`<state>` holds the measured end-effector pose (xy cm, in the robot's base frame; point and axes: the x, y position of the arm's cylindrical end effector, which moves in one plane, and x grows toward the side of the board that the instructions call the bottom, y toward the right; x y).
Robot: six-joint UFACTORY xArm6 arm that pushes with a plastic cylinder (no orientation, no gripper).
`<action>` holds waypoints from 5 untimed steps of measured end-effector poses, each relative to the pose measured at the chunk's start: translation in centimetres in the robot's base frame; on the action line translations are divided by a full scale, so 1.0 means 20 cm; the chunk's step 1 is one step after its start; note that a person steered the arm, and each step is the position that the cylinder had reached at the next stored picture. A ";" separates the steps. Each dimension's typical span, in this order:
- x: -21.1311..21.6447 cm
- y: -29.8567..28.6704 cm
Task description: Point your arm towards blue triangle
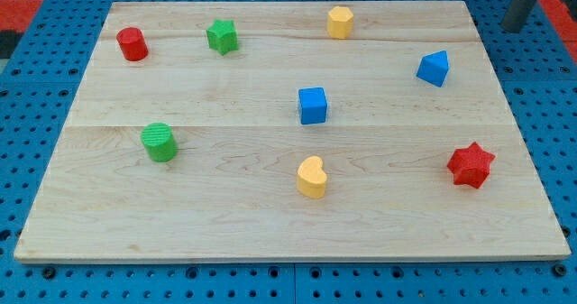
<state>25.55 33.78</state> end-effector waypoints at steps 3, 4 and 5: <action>0.34 0.04; 0.58 -0.01; 0.67 -0.29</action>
<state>39.04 27.98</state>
